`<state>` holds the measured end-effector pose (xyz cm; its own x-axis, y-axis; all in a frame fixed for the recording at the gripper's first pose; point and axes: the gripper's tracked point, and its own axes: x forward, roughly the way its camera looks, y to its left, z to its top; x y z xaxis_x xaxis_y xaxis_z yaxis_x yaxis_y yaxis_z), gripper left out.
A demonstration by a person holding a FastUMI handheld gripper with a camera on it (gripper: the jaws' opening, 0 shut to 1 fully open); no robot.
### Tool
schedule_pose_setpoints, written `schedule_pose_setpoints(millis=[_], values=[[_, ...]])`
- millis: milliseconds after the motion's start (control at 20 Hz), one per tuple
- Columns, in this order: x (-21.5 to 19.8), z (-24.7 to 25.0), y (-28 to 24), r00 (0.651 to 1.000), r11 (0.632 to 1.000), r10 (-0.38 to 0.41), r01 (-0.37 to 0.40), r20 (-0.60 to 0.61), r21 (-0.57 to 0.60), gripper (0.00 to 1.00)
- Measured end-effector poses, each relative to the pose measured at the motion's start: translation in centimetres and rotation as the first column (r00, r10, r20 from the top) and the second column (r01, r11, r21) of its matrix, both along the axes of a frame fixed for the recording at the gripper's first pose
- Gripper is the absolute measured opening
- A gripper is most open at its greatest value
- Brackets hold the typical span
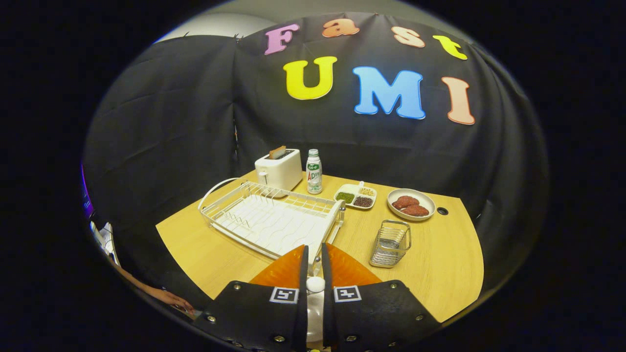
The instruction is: Take the plate from the dish rack, then take the spoon from the basket and place it into the plate.
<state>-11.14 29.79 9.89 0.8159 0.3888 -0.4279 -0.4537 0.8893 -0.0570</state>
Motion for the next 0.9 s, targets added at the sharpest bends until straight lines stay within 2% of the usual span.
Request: schedule_pose_setpoints(millis=[500,900], values=[[0.2,-3.7,4.6,0.985,0.988,0.148,-0.152,-0.094,-0.039,0.12],[0.2,-5.0,5.5,0.973,0.979,0.197,-0.202,-0.123,-0.032,0.12]])
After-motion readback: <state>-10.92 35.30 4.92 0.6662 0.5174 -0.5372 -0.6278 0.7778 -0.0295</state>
